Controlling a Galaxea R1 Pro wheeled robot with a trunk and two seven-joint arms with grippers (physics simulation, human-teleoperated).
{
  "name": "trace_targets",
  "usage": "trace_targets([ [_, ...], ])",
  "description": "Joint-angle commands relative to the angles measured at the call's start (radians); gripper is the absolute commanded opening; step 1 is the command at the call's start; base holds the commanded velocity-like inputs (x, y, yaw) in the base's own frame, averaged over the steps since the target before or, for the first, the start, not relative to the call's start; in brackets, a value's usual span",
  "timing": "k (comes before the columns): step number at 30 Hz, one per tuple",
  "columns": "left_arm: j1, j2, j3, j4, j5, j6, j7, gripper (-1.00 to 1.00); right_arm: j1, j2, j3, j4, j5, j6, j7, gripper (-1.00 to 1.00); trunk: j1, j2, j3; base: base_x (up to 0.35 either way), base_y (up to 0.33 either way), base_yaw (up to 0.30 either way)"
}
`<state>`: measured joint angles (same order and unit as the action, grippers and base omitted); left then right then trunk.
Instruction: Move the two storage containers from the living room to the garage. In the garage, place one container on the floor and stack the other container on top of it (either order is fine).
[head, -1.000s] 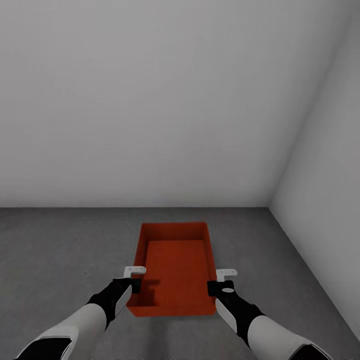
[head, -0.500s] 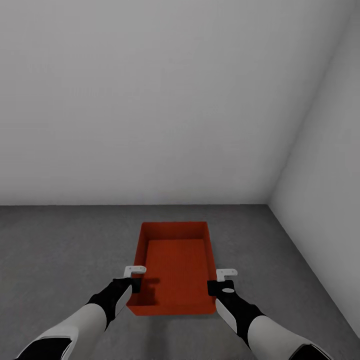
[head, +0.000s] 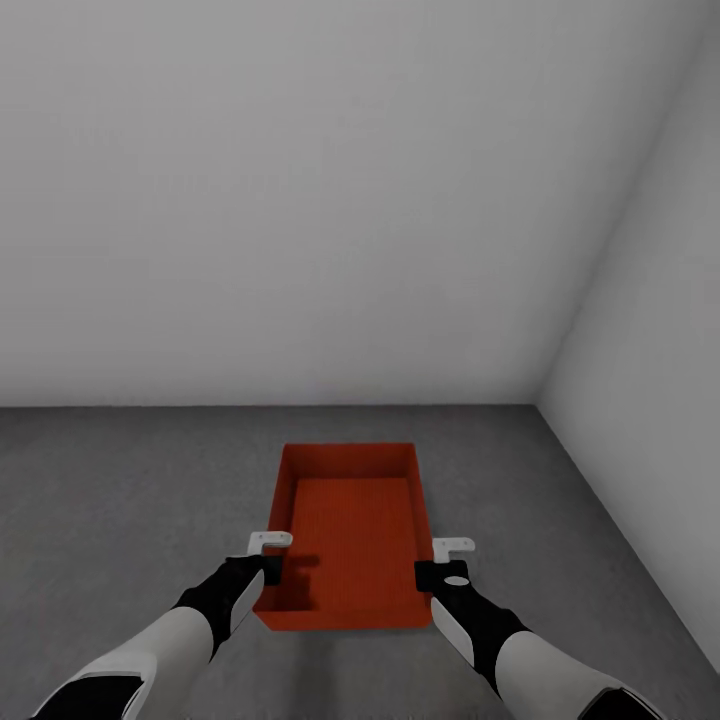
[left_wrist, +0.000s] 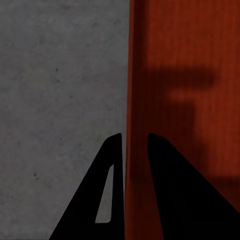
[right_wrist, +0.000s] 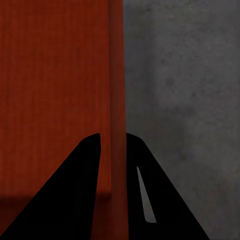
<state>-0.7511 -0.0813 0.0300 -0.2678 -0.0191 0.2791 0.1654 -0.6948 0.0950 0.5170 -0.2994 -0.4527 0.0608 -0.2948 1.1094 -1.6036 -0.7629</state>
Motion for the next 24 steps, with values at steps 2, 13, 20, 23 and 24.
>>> trace_targets([
  [2, 0.001, 0.015, -0.009, 0.000, 0.005, 0.006, 0.005, -1.00, -0.002, -0.001, -0.017, -0.037, 0.008, 0.002, -0.004, -1.00, 0.000, 0.000, -0.004, 0.000, 0.000, 0.000],
  [13, 0.001, 0.015, -0.009, 0.000, 0.006, 0.006, 0.004, -1.00, -0.002, -0.001, -0.017, -0.037, 0.008, 0.002, -0.004, -1.00, 0.000, 0.000, -0.022, 0.000, 0.000, 0.000],
  [20, 0.001, 0.015, -0.009, 0.001, 0.005, 0.006, 0.005, -1.00, -0.002, -0.001, -0.017, -0.037, 0.008, 0.002, -0.004, -1.00, 0.000, 0.000, -0.033, 0.000, 0.000, 0.000],
  [23, 0.001, 0.015, -0.009, 0.001, 0.005, 0.007, 0.005, -1.00, -0.002, -0.001, -0.017, -0.037, 0.008, 0.002, -0.004, -1.00, 0.011, -0.021, -0.048, 0.000, 0.000, 0.000],
  [24, 0.001, 0.015, -0.009, 0.001, 0.006, 0.007, 0.005, -1.00, -0.002, -0.001, -0.017, -0.037, 0.008, 0.002, -0.004, -1.00, 0.015, -0.028, -0.052, 0.000, 0.000, 0.000],
])
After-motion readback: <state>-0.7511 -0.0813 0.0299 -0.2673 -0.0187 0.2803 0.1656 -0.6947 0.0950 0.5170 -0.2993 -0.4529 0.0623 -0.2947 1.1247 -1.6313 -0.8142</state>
